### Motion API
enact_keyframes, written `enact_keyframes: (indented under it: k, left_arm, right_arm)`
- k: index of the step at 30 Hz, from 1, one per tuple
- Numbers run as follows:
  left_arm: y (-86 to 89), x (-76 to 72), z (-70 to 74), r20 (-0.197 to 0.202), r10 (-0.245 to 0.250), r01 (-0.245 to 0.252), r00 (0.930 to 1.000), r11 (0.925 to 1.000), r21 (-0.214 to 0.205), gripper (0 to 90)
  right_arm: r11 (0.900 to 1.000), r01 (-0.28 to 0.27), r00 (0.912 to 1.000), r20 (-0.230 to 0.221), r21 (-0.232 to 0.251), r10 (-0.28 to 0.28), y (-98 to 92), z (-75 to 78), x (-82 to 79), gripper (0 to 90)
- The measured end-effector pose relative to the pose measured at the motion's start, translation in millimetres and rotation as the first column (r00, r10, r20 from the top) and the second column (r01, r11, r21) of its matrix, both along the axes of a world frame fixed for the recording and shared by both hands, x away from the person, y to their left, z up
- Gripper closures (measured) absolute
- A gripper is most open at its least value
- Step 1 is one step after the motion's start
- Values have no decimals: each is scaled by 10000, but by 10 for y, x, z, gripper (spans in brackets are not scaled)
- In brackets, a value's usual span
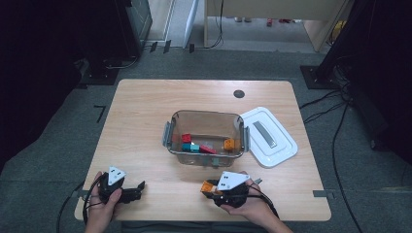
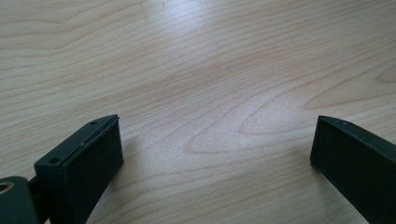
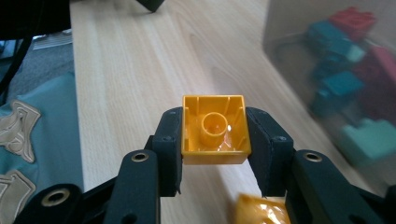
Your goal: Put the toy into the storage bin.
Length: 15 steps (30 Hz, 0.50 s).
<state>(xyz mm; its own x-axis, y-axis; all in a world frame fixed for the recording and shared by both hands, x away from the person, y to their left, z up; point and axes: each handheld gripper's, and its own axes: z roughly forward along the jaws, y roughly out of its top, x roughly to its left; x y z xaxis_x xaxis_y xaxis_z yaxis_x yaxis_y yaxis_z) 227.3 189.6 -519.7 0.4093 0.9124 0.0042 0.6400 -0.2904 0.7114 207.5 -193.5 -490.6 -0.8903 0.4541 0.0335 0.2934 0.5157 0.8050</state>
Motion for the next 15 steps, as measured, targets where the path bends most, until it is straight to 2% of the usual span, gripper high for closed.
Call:
enact_keyframes:
  k: [7,15]
  left_arm:
    - [0,0,0,-1,-2,2,10000,10000,3,21]
    - [0,0,0,2,2,-2,10000,10000,-1,21]
  right_arm:
    - [9978,643,9979,43,132,-644,-279,45,35,600]
    - [9899,1367,9906,56,369,-1370,-607,132,45,600]
